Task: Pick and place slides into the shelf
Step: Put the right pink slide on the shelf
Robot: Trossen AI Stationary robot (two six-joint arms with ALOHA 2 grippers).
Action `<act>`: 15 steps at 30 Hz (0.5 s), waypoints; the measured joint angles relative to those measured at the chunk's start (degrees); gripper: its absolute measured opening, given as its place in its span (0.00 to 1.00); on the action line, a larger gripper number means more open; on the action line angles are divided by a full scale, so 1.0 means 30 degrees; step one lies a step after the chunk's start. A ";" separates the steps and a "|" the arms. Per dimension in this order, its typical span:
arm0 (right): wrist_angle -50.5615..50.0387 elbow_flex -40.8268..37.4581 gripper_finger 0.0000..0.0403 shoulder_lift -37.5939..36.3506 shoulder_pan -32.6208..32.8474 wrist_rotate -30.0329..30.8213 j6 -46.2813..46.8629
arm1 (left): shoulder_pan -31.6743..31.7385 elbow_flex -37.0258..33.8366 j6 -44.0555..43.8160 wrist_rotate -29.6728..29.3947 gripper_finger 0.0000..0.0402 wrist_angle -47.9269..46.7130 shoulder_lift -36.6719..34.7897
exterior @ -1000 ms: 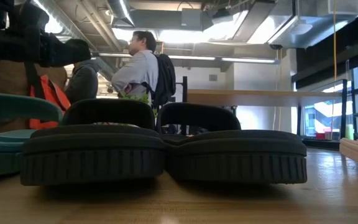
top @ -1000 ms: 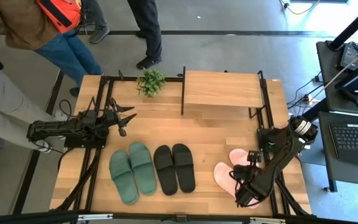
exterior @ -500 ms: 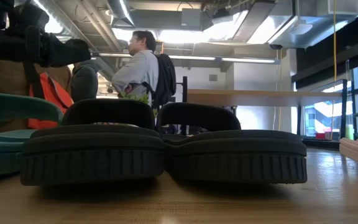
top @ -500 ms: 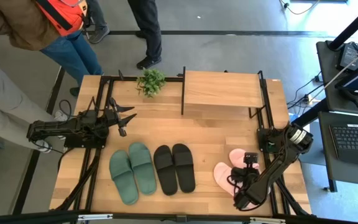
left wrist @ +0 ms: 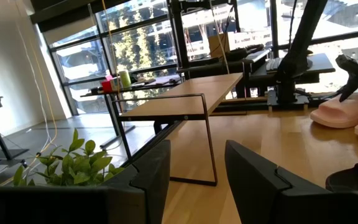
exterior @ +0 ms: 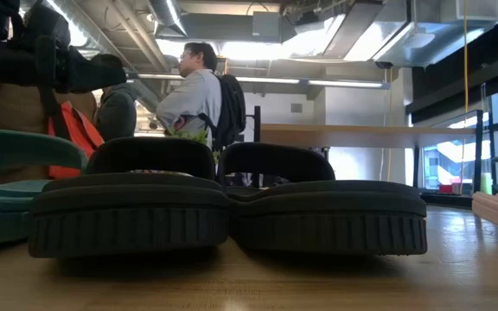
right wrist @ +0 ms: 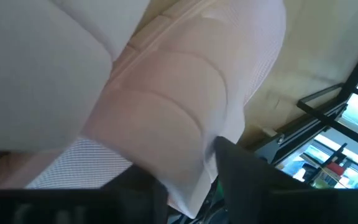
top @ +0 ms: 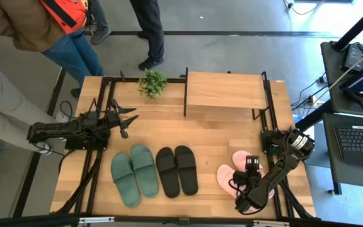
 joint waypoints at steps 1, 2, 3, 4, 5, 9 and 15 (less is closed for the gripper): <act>-0.0004 0.0000 0.25 0.0000 0.0000 -0.0003 0.0003 | -0.0002 0.0000 0.0000 0.0000 0.36 0.0000 0.0007; -0.0004 0.0000 0.22 0.0000 0.0000 -0.0003 0.0003 | 0.0006 0.0000 -0.0007 0.0000 0.36 0.0000 0.0000; -0.0004 0.0000 0.18 0.0000 0.0000 0.0004 0.0006 | 0.0000 0.0000 -0.0007 0.0000 0.36 -0.0006 0.0001; -0.0004 0.0000 0.15 0.0000 0.0000 -0.0003 0.0020 | 0.0001 0.0000 0.0000 0.0000 0.36 0.0000 0.0003; -0.0004 0.0000 0.12 0.0000 0.0000 -0.0003 0.0025 | 0.0003 0.0000 -0.0006 0.0000 0.36 0.0000 0.0001; -0.0034 0.0000 0.03 0.0000 0.0000 -0.0003 0.0061 | 0.0006 0.0000 -0.0007 0.0000 0.36 0.0000 0.0002; -0.0393 0.0001 0.05 0.0000 0.0000 -0.0074 0.1033 | 0.0006 0.0000 -0.0015 0.0000 0.36 0.0000 0.0001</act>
